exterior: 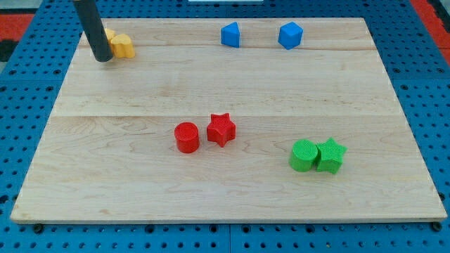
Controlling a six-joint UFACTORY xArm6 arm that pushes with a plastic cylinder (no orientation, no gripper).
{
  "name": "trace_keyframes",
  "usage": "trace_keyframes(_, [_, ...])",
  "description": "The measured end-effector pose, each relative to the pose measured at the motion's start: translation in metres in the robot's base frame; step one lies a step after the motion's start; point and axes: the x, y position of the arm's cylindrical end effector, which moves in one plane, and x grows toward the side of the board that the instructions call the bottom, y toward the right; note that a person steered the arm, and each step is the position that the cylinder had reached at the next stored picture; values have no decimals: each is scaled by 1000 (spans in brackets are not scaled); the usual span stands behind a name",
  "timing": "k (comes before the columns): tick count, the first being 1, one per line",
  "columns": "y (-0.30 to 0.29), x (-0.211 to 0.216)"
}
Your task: Move the yellow heart to the left side of the blue triangle
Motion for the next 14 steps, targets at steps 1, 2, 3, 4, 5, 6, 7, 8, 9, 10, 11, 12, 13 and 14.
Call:
trace_keyframes(1, [0,0])
trace_keyframes(2, [2,-2])
trace_keyframes(3, [20,-16])
trace_keyframes(4, [34,-24])
trace_keyframes(5, [44,-29])
trace_keyframes(6, [46,-31])
trace_keyframes(7, [50,-31])
trace_keyframes(8, [49,-31])
trace_keyframes(9, [44,-31])
trace_keyframes(10, [44,-39])
trace_keyframes(11, [20,-49])
trace_keyframes(12, [21,-53])
trace_keyframes(13, [42,-62])
trace_keyframes(14, [65,-75])
